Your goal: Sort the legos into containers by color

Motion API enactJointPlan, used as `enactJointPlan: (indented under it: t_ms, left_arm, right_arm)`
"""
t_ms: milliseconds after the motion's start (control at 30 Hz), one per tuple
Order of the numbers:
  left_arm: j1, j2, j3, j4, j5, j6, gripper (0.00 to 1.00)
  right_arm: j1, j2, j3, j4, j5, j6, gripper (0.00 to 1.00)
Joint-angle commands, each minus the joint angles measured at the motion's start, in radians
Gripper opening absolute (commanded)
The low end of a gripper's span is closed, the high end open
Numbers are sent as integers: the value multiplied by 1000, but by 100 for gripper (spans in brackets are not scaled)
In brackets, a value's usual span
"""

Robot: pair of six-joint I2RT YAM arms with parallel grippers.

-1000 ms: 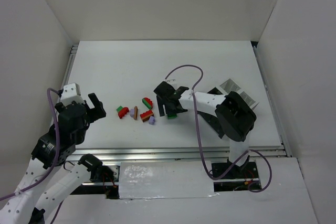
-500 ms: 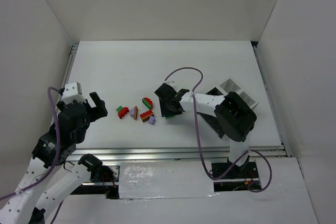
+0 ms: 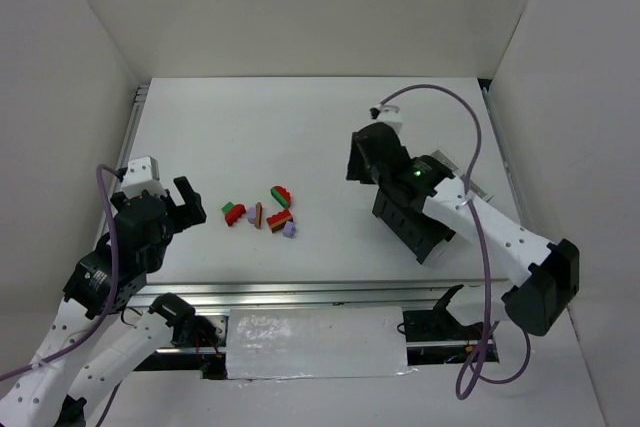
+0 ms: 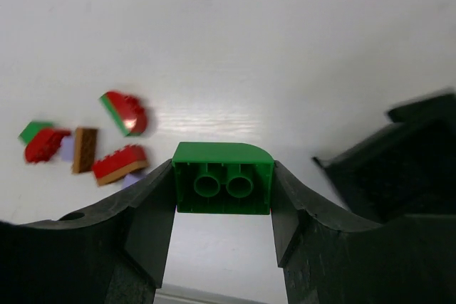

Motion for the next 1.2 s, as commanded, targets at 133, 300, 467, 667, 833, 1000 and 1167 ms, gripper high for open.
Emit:
enactJointPlan:
  t_ms: [133,300,467,667,833,1000,1167]
  left_arm:
    - [8,-5,-2,51,16,17,100]
    - [8,6,0,51,27,20,99]
    - [8,-2,-3,49,29,20,100]
    - [9,9,-2,52,39,25,100]
    - [8,11,-2,52,41,25,99]
    - [8,12,-3,54,39,25,100]
    - [13,24,3,48,20,14,99]
  right_arm:
    - [-210,-130,-111,-96,49,-26,28]
    - [-233,-119,-103,-122,74,-34,34]
    - [-246,-105,-108,-130,84,-34,48]
    - [-259,-119,-125,-134,95,-30,67]
    - [-261,-117,-108,-150,100,-26,100]
    - [-247,-120,-77,-156,50,-30,100]
    - [-35,-26,32,-163,115,-5,100]
